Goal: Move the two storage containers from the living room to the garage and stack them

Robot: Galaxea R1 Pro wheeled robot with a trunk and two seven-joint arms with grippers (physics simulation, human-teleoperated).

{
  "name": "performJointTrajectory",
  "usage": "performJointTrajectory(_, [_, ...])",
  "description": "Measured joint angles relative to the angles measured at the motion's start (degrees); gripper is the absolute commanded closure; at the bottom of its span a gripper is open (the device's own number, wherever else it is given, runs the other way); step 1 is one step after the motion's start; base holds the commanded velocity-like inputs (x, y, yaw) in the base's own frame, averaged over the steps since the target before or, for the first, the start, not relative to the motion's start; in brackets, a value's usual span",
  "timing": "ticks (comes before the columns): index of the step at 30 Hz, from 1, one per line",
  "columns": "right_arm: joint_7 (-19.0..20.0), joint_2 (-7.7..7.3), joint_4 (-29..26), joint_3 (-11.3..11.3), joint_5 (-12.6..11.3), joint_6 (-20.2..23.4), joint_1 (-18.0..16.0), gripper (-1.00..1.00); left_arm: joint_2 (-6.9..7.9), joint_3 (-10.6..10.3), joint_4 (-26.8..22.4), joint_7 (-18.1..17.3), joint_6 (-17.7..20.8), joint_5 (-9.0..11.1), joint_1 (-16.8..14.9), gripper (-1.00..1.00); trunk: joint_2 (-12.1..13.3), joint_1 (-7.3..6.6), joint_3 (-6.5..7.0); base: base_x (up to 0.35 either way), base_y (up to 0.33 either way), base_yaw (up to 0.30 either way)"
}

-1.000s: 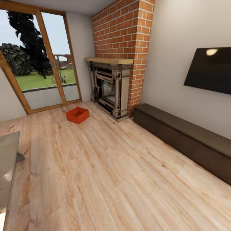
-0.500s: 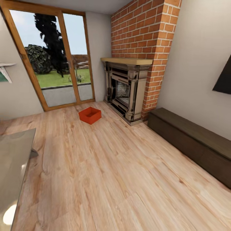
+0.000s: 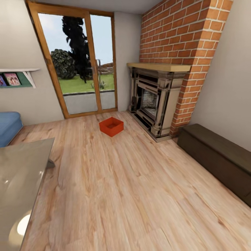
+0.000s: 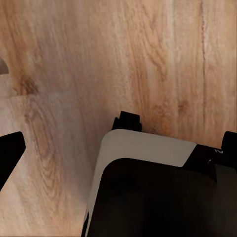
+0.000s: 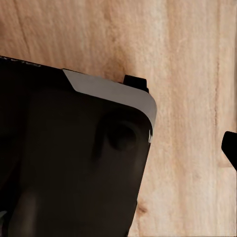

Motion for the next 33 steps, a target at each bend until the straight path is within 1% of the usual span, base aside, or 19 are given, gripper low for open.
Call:
performJointTrajectory(19, [0.0,0.0,0.0,0.0,0.03,0.0,0.02,-1.0,0.0,-0.02,0.0,0.0,0.0,0.02,0.01,-1.0,0.0,0.0,0.0,0.322,0.0,0.267])
performJointTrajectory(33, [0.0,0.0,0.0,0.03,0.05,-0.01,0.02,-1.0,-0.01,-0.01,0.0,0.02,0.01,0.02,0.0,-1.0,0.0,0.0,0.0,0.322,0.0,0.02])
